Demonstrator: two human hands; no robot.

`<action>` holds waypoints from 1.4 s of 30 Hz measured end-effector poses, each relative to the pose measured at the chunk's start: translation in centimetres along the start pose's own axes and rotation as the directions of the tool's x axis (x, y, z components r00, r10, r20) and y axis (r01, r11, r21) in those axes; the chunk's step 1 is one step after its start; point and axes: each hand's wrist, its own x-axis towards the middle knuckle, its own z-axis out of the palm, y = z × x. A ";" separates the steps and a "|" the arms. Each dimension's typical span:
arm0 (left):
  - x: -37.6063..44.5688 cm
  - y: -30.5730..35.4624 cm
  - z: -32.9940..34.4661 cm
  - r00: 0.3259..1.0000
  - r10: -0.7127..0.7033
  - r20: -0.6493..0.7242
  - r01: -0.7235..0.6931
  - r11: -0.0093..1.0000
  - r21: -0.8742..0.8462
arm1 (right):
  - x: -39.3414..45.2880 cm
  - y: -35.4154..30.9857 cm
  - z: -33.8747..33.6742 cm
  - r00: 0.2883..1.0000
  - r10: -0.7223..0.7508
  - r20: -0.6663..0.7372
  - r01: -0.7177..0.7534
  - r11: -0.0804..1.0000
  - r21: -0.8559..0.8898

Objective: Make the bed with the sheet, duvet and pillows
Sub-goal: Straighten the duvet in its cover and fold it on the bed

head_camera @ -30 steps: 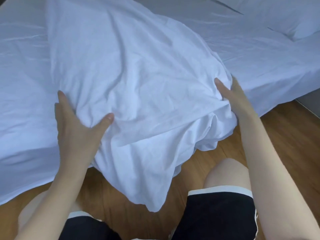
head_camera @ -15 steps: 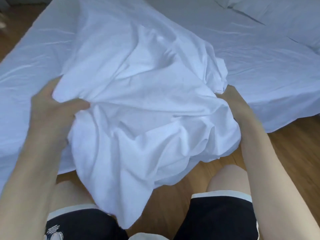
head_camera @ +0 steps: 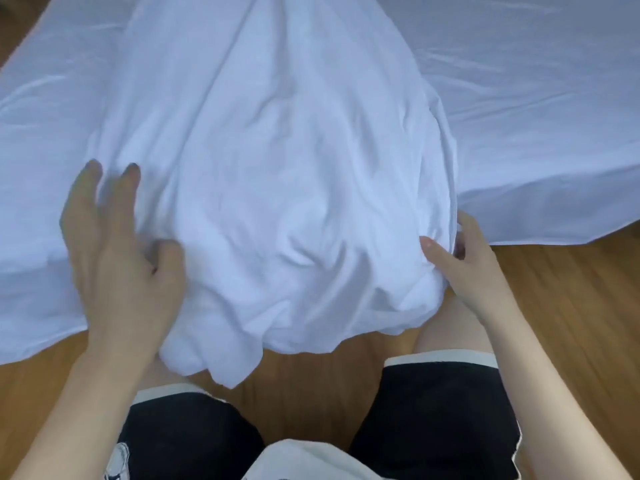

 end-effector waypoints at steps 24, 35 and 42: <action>-5.2 16.2 7.1 0.371 0.925 0.088 -0.913 0.380 -0.148 | -9.2 1.2 -2.8 0.993 -0.034 -0.117 0.053 0.984 0.167; -7.7 17.8 5.8 0.206 0.940 0.271 -0.939 0.268 -0.216 | -14.0 3.1 -3.1 0.952 -0.030 -0.304 -0.043 0.972 -0.230; -6.7 20.5 9.0 -0.111 0.848 0.518 -0.986 -0.030 -0.163 | -14.0 2.9 -3.5 0.969 -0.067 -0.238 0.014 0.976 -0.217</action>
